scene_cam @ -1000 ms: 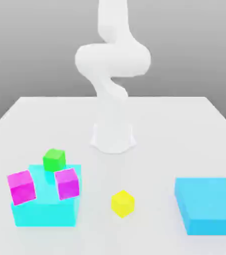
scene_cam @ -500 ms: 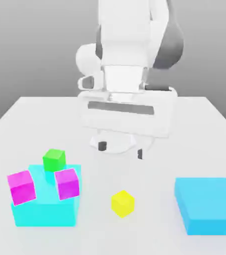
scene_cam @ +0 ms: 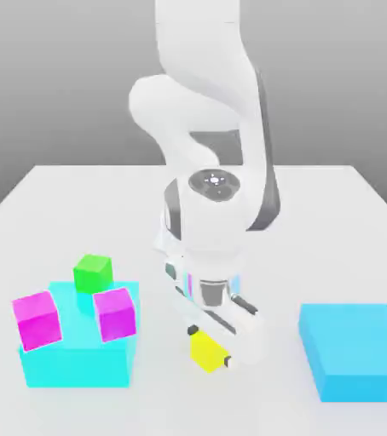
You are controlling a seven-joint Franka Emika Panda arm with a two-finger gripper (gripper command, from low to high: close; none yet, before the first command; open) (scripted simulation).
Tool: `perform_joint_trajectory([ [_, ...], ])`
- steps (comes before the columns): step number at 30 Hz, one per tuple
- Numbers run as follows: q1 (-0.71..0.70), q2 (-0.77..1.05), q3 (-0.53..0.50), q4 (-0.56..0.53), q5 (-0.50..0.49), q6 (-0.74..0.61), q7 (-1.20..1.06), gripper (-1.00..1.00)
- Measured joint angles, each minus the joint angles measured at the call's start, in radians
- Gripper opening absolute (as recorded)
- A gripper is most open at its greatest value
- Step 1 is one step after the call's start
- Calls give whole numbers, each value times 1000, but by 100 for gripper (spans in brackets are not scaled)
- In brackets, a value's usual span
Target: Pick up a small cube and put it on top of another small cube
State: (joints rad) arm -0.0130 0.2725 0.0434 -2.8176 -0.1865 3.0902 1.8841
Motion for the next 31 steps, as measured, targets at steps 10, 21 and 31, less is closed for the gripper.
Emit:
perform_joint_trajectory([
  [10, -63, -185, 96, -38, 130, -146, -96, -100],
  [21, -194, -523, -65, 72, 159, -594, -473, -100],
  [31, -221, -440, -119, 66, 165, -505, -573, 100],
])
